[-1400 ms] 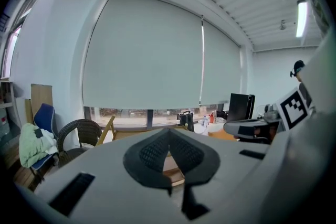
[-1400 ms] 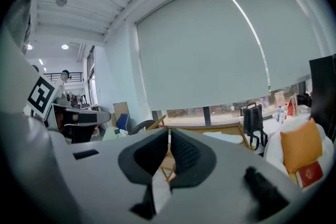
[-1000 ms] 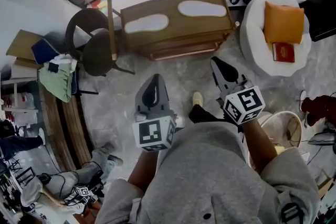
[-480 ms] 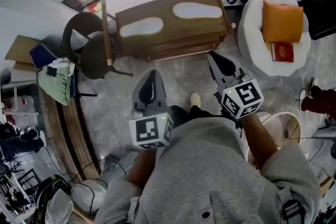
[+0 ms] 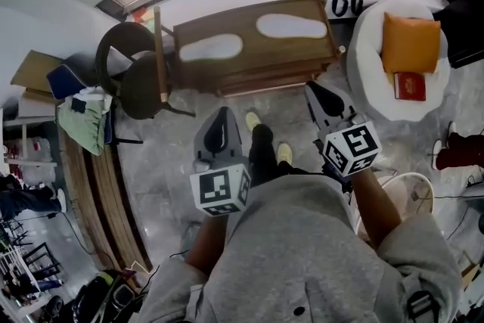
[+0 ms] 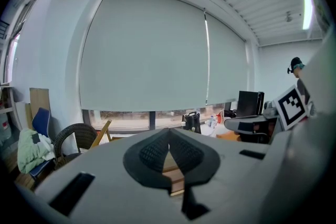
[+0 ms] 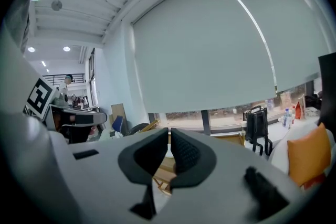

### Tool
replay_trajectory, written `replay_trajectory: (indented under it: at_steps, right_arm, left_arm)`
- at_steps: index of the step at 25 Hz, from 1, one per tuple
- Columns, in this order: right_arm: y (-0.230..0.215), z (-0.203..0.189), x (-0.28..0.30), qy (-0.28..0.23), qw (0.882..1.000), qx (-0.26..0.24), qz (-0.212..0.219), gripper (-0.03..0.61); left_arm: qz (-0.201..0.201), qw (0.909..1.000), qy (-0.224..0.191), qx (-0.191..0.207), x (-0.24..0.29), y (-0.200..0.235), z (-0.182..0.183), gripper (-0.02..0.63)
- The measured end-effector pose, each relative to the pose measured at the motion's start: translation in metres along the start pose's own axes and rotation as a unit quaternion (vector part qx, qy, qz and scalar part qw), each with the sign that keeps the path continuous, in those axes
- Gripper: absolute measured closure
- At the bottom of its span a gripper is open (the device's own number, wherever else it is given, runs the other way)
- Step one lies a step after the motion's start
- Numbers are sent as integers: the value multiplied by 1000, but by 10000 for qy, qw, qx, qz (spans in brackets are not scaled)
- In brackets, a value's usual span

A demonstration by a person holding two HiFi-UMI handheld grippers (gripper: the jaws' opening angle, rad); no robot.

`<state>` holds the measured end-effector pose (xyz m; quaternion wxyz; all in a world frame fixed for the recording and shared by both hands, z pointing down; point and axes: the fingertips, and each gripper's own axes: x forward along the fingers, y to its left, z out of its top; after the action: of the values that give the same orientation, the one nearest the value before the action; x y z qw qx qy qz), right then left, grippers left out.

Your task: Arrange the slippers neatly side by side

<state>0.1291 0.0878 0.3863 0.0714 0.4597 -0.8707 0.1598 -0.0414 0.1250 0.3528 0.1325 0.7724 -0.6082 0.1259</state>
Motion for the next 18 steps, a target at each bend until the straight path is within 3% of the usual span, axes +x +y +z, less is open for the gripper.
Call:
replay_trajectory:
  at_steps: [18]
  right_arm:
    - [-31,22,101,234,9996,-64,-151,548]
  left_arm:
    - [-54,9999,18,-105,98,66,29,598]
